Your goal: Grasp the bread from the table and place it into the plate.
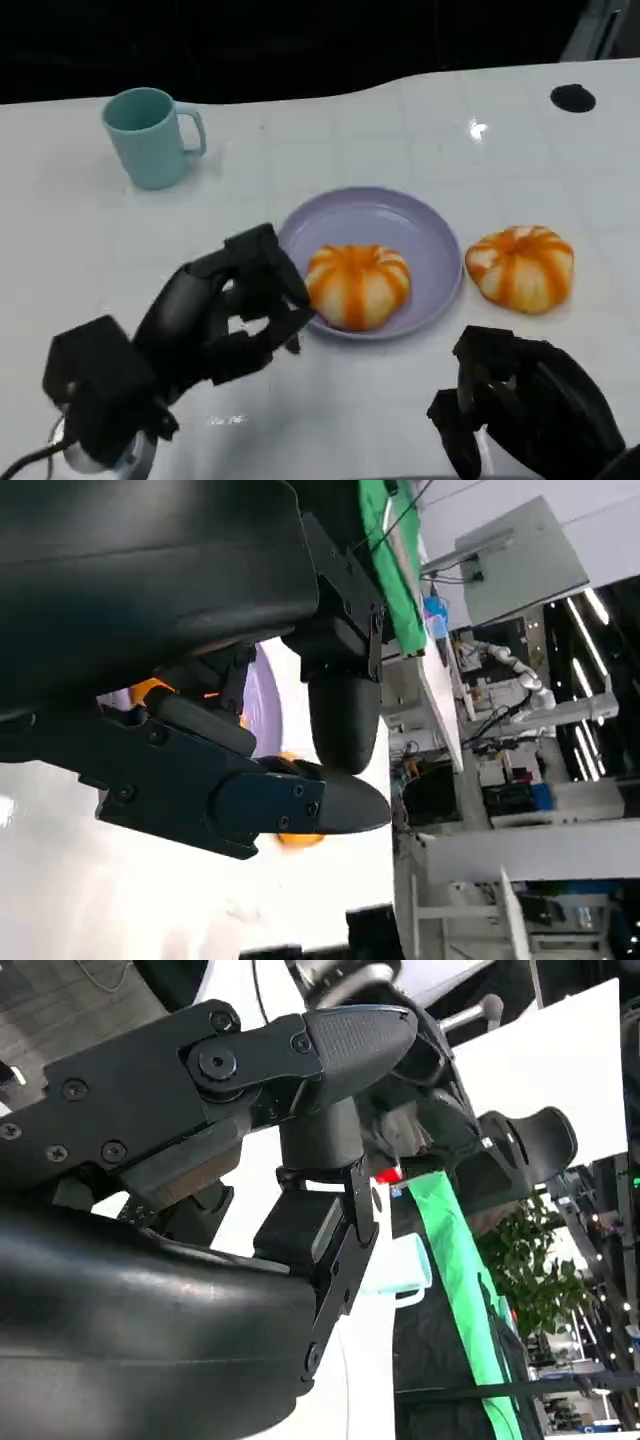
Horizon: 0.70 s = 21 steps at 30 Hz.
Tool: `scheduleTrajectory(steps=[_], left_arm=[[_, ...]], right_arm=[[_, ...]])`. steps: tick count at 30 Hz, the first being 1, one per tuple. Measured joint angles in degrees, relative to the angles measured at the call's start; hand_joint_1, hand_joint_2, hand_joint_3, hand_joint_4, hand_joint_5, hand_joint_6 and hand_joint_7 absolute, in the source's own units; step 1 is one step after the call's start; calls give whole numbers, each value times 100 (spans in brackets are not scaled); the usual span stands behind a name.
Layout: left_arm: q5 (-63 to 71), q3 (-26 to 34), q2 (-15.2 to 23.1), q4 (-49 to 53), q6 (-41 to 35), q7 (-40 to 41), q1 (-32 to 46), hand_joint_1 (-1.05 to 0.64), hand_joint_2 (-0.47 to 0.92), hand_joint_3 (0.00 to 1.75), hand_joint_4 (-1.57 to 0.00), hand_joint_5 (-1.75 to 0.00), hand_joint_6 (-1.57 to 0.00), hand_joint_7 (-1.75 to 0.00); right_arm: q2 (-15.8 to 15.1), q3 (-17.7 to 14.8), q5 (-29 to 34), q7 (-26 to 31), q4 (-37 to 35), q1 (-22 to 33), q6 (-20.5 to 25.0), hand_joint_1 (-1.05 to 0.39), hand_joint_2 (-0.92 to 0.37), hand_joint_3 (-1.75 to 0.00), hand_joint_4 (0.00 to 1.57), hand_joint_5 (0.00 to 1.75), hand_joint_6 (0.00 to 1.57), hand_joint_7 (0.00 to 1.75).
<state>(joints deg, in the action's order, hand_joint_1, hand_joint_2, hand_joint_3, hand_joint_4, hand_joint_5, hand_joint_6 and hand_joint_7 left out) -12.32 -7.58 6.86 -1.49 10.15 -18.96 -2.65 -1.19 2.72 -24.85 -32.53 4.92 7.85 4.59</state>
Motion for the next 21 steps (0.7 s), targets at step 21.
scheduleTrajectory(steps=[21], left_arm=[[-1569,66,-316,-1125,-1623,-446,1438,-61,92,34,-89,-175,-65,-175]], right_arm=[[-38,-23,-56,-3,50,-19,66,-96,-92,-25,123,161,106,147]])
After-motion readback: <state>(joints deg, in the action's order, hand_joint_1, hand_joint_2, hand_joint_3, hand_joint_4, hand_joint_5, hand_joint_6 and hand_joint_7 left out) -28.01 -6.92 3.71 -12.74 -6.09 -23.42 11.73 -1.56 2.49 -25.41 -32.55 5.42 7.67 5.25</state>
